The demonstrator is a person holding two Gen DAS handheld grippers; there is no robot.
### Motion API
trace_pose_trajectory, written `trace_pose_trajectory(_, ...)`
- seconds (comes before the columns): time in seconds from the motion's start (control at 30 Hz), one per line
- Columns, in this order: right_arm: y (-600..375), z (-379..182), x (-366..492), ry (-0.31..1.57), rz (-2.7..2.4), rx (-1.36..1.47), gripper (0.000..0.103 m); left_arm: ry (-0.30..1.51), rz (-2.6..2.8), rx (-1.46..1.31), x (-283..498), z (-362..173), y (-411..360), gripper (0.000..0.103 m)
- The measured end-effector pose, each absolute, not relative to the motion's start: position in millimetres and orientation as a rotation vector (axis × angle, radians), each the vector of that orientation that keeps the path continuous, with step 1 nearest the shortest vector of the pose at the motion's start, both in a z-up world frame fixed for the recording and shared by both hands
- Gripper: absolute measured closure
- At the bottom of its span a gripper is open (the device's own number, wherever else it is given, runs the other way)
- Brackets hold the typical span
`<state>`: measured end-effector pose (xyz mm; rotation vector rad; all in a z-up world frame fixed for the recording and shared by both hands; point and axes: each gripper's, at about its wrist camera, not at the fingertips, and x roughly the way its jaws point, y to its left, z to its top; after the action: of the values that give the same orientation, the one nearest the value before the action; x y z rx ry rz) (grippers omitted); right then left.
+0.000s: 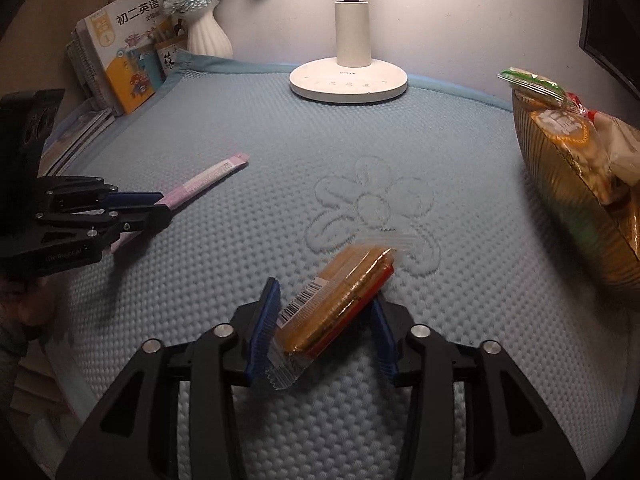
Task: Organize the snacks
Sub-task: 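Grasp the small wrapped bar with the right tool while the left tool grasps the pink stick packet, then carry the bar and pink stick packet into the brown glass bowl, open both tools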
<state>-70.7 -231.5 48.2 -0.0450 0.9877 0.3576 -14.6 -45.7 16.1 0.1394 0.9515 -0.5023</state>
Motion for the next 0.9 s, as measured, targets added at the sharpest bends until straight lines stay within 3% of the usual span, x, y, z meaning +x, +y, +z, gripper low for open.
trace_pose_trajectory(0.03,-233,47,-75,0.992,0.352,-0.032,0.038,0.945,-0.499,0.157,-20,15,-49,0.084)
trace_pose_trajectory(0.1,-237,49,-81,0.999,0.337,-0.001,0.035,0.941,-0.489,0.163,-26,16,-51,0.083)
trace_pose_trajectory(0.2,-251,58,-90,0.972,0.300,0.095,0.017,0.948,-0.486,0.134,-20,19,-54,0.077)
trace_pose_trajectory(0.4,-258,50,-96,1.045,0.157,0.218,0.018,0.941,-0.443,0.121,-10,13,-68,0.076)
trace_pose_trajectory(0.57,-229,47,-89,1.047,0.006,0.116,0.028,0.925,-0.413,0.153,-12,12,-75,0.074)
trace_pose_trajectory(0.77,-223,48,-86,1.014,-0.085,0.078,0.058,0.907,-0.388,0.195,-16,12,-80,0.074)
trace_pose_trajectory(0.8,-223,48,-87,1.009,-0.079,0.067,0.065,0.901,-0.386,0.205,-17,12,-81,0.075)
trace_pose_trajectory(0.83,-223,48,-88,1.007,-0.071,0.063,0.067,0.894,-0.387,0.214,-19,12,-83,0.083)
trace_pose_trajectory(0.9,-225,50,-92,1.005,-0.063,0.060,0.068,0.882,-0.387,0.237,-22,13,-86,0.084)
